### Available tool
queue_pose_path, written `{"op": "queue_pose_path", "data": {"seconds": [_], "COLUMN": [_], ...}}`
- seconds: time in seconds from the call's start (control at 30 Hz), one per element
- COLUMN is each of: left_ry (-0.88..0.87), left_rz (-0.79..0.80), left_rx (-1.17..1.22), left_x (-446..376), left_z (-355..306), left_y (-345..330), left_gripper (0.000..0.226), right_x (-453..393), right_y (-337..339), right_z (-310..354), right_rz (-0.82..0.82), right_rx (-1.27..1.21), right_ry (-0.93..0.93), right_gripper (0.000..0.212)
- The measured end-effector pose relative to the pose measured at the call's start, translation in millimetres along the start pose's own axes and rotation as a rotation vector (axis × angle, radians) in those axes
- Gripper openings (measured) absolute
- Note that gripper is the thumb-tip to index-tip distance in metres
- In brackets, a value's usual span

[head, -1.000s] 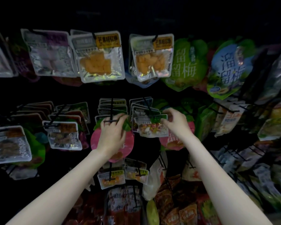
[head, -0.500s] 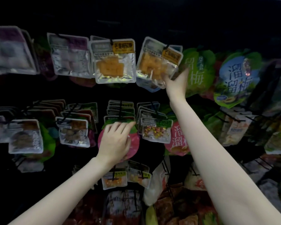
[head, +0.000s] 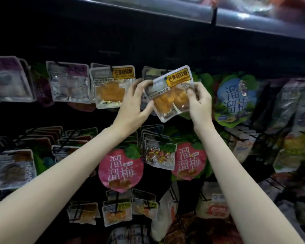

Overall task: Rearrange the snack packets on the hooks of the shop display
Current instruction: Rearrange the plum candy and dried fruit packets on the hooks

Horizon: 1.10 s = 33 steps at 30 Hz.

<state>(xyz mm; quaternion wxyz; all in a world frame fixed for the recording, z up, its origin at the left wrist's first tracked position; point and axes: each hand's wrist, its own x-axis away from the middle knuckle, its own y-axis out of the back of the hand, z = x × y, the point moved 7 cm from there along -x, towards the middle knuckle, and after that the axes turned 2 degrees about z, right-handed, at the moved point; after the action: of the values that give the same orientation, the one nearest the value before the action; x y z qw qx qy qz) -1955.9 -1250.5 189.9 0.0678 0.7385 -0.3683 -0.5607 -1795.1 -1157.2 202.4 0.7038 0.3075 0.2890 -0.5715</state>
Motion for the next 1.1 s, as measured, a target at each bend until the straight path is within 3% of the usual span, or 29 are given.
{"op": "queue_pose_path", "data": {"seconds": [0.13, 0.23, 0.33, 0.43, 0.5, 0.7, 0.8, 0.87, 1.0, 1.1], "left_ry": [0.051, 0.137, 0.314, 0.432, 0.433, 0.512, 0.338, 0.266, 0.392, 0.608], "left_rz": [-0.149, -0.326, -0.452, -0.358, -0.287, -0.261, -0.204, -0.18, -0.092, 0.115], "left_rx": [0.217, 0.153, 0.107, 0.139, 0.223, 0.502, 0.536, 0.528, 0.567, 0.596], "left_x": [-7.9, 10.9, 30.2, 27.7, 20.6, 22.9, 23.9, 33.4, 92.4, 179.3], "left_z": [2.8, 26.4, 58.5, 79.6, 84.4, 90.6, 60.1, 45.6, 68.5, 112.7], "left_y": [15.4, 37.9, 67.7, 85.2, 89.4, 93.3, 102.4, 111.8, 115.7, 90.2], "left_gripper": [0.051, 0.046, 0.057, 0.065, 0.057, 0.055, 0.013, 0.003, 0.016, 0.003], "right_x": [6.1, 11.2, 11.0, 5.6, 3.2, 4.8, 10.6, 20.2, 73.9, 142.7], "right_y": [-9.4, -44.5, -86.5, -126.0, -143.3, -137.4, -123.0, -117.9, -138.4, -176.0], "right_z": [14.4, 12.7, 7.5, 8.3, 11.2, 24.8, 45.6, 54.1, 28.9, -13.1], "right_rz": [0.058, 0.201, 0.299, 0.395, 0.418, 0.317, 0.281, 0.291, 0.533, 0.801], "right_rx": [-0.007, -0.073, -0.06, -0.073, -0.112, -0.206, -0.213, -0.232, -0.189, -0.052], "right_ry": [0.084, 0.031, -0.035, -0.093, -0.112, -0.089, -0.003, 0.023, -0.116, -0.268], "right_gripper": [0.012, 0.013, 0.019, 0.018, 0.017, 0.021, 0.021, 0.015, 0.015, 0.012]}}
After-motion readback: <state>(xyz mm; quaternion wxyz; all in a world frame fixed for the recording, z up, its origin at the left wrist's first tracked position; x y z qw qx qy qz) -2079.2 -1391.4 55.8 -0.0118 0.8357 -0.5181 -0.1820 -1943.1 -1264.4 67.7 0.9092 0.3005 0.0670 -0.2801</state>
